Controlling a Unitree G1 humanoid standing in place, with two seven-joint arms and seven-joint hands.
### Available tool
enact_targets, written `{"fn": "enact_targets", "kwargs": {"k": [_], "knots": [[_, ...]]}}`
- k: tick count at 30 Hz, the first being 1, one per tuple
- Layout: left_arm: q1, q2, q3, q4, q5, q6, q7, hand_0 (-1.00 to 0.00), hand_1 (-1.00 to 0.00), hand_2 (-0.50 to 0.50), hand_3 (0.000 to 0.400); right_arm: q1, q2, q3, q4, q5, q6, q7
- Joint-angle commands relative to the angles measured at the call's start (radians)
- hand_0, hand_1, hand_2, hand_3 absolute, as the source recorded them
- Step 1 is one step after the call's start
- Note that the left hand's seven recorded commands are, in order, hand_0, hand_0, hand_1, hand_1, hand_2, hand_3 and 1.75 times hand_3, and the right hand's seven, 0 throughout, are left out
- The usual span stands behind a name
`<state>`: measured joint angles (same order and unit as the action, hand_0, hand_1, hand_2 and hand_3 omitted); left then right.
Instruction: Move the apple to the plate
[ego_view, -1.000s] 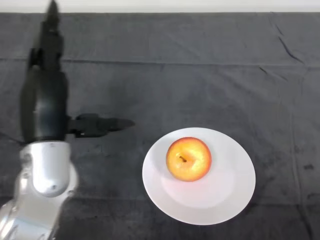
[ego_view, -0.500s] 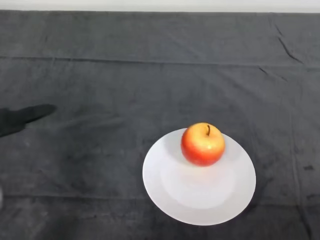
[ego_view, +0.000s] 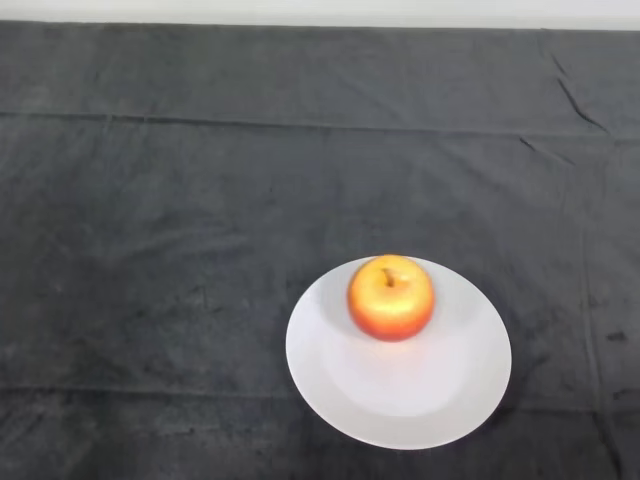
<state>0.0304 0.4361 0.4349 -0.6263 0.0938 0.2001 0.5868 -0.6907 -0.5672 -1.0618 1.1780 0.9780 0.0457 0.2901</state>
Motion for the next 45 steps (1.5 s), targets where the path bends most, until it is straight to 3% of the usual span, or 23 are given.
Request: {"fn": "enact_targets", "kwargs": {"k": [1, 7, 17, 45], "knots": [[0.044, -0.007, 0.057, -0.042, -0.013, -0.035, 0.019, 0.00, 0.00, 0.00, 0.000, -0.014, -0.023, -0.0001, -0.002, 0.0199, -0.009, -0.0002], [0.061, -0.016, 0.153, -0.010, -0.040, -0.084, 0.035, 0.00, 0.00, 0.00, 0.000, -0.014, -0.023, -0.0003, -0.001, 0.0201, -0.009, 0.0001], [0.058, -0.022, 0.217, -0.006, -0.050, -0.083, 0.059, 0.00, 0.00, 0.00, 0.000, -0.014, -0.024, -0.0007, 0.000, 0.0203, -0.009, 0.0008], [0.061, -0.035, 0.211, 0.031, -0.045, -0.106, 0.093, 0.00, 0.00, 0.00, 0.000, -0.015, -0.025, -0.0011, 0.002, 0.0204, -0.009, 0.0019]]}}
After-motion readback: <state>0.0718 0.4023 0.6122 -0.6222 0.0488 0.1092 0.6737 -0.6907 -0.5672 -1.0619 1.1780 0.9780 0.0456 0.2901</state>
